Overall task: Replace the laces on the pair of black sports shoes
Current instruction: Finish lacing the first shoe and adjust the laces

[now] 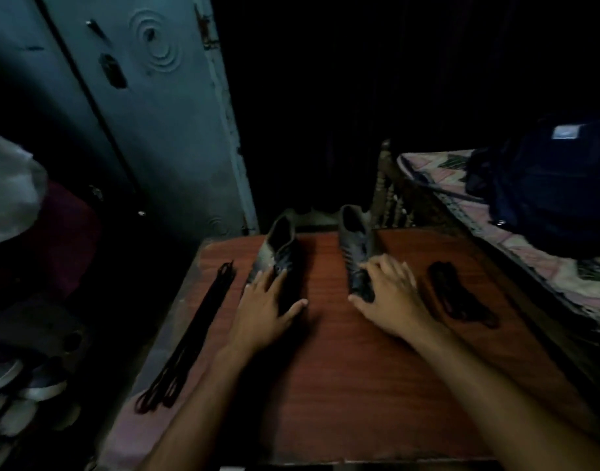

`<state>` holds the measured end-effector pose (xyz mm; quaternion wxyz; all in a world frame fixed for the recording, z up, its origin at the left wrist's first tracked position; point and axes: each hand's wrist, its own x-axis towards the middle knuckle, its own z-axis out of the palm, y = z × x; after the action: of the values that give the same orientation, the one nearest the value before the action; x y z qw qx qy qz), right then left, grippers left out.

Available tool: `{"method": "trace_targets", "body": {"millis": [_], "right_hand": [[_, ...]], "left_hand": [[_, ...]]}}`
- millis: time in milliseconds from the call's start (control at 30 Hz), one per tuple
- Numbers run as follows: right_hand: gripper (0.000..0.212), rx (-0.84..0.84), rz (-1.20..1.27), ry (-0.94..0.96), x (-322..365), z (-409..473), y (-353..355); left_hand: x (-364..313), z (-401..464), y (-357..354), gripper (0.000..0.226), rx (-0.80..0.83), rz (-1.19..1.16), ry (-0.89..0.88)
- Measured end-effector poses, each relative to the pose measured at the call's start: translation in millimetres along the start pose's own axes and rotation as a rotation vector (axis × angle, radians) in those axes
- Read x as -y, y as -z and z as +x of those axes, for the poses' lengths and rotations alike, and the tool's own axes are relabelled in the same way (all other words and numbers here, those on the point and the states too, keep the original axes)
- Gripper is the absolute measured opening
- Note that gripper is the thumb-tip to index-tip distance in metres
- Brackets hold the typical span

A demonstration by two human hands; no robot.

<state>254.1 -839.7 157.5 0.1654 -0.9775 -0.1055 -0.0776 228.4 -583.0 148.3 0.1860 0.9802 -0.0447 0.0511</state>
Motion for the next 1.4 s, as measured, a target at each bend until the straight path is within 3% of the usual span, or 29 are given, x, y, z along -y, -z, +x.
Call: {"method": "trace_targets", "body": {"millis": [133, 233, 367, 467, 533, 600, 700, 833, 933, 1067, 1267, 1400], "right_hand": [[0.067, 0.09, 0.077, 0.013, -18.3, -34.8, -11.7], [0.067, 0.058, 0.068, -0.018, -12.8, -54.7, -13.4], [0.084, 0.005, 0.091, -0.033, -3.1, -85.6, -12.6], [0.071, 0.036, 0.182, -0.016, -6.2, -103.3, -6.1], [0.063, 0.043, 0.39, -0.014, -17.5, -106.3, 6.6], [0.052, -0.046, 0.521, -0.06, -37.1, -105.6, 23.3], [0.033, -0.239, 0.363, -0.212, -92.2, -99.9, 42.6], [0.037, -0.105, 0.026, -0.396, -149.1, -101.6, 44.7], [0.02, -0.196, 0.02, -0.328, -156.0, -102.4, 30.7], [0.007, -0.255, 0.05, -0.304, -157.3, -103.3, 30.3], [0.013, -0.398, 0.299, -0.206, -158.9, -110.4, 38.1], [0.015, -0.455, 0.357, -0.167, -160.9, -110.1, 36.9]], "left_hand": [[-43.2, 9.6, -28.9, 0.077, 0.039, 0.105, -0.004], [-82.3, -0.6, -38.3, 0.073, 0.075, 0.116, -0.028], [-113.2, -22.8, -46.4, 0.076, 0.116, 0.129, -0.036], [-116.4, -32.6, -43.4, 0.076, 0.126, 0.102, -0.039], [-117.4, -34.3, -39.7, 0.077, 0.118, 0.027, -0.033], [-118.9, -33.8, -32.9, 0.076, 0.036, 0.001, -0.059], [-134.3, -29.3, -24.5, 0.06, -0.106, 0.011, -0.225], [-177.7, -19.0, -34.2, 0.029, -0.076, -0.003, -0.478], [-216.6, -8.1, -56.6, 0.039, 0.039, -0.081, -0.599], [-248.1, 14.4, -90.1, 0.06, 0.239, 0.034, -0.642], [-267.3, 27.6, -87.0, 0.024, 0.059, 0.112, -0.679], [-266.8, 33.1, -68.7, 0.017, -0.042, 0.123, -0.718]]}}
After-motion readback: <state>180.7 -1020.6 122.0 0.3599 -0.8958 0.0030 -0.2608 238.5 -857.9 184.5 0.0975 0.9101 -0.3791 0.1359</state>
